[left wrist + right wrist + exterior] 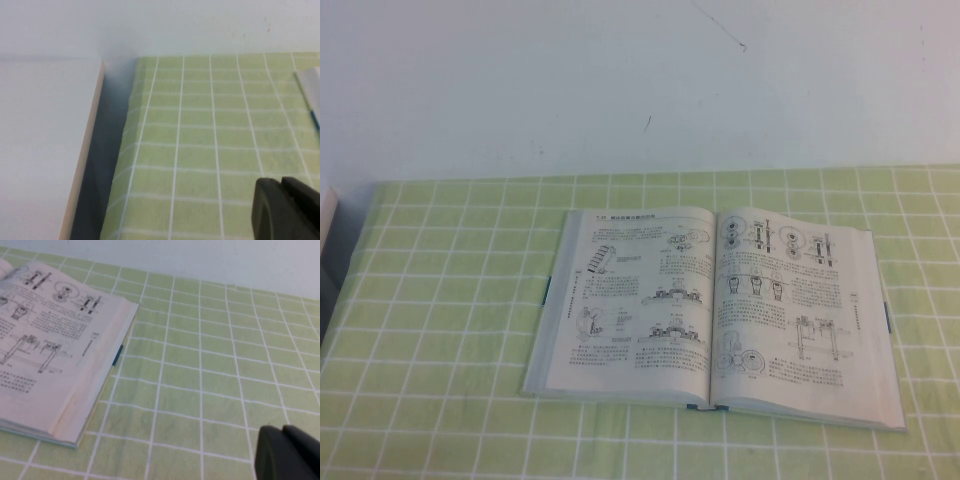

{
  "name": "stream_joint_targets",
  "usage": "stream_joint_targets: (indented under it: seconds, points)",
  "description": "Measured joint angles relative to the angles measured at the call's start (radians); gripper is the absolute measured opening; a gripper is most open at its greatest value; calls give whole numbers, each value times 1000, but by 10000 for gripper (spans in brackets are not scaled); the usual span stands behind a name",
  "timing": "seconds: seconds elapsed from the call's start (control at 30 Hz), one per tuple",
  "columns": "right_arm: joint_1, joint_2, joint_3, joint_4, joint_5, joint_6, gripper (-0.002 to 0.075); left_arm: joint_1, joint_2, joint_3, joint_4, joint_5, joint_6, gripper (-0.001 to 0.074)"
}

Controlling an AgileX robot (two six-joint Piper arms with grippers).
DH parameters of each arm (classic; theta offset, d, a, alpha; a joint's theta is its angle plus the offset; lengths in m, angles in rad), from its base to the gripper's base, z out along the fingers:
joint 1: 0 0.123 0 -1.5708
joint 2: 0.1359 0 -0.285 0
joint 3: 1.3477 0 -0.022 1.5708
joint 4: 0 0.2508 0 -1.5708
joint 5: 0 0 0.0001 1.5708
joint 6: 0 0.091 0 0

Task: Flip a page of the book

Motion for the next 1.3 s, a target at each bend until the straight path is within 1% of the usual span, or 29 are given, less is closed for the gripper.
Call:
stream_joint_targets:
  seconds: [0.1, 0.17, 0.27, 0.37, 0.47, 0.53, 0.67, 0.9, 1.13, 1.23, 1.27, 1.3]
  points:
    - [0, 0, 5, -30, -45, 0, -3, 0, 0, 0, -23, -131, -10, -4]
    - [0, 0, 7, -73, -108, 0, -3, 0, 0, 0, -33, -264, -10, -4]
    - [0, 0, 7, -153, -263, 0, -3, 0, 0, 0, -39, -454, -52, -4]
    - [0, 0, 7, -180, -420, 0, -3, 0, 0, 0, -42, -625, -91, -4]
    - [0, 0, 7, -184, -566, 36, -3, 0, 0, 0, -44, -743, -108, -4]
    - [0, 0, 7, -184, -636, 48, -3, 0, -2, 0, -44, -790, -108, -4]
    - [0, 0, 7, -184, -720, 97, -3, 0, -2, 0, -44, -838, -110, -4]
    - [0, -1, 7, -183, -730, 129, -3, 0, -2, 0, -45, -867, -110, -4]
    - [0, -1, 7, -183, -681, 132, -3, 0, -2, 0, -47, -882, -110, -4]
    - [0, -1, 7, -183, -663, 159, -3, 0, -2, 0, -108, -880, -107, -4]
    - [0, -1, 7, -183, -642, 175, -3, 0, -2, 0, -139, -870, -110, -4]
    - [0, -1, -7, -183, -580, 196, -3, 0, -3, 0, -166, -852, -119, -4]
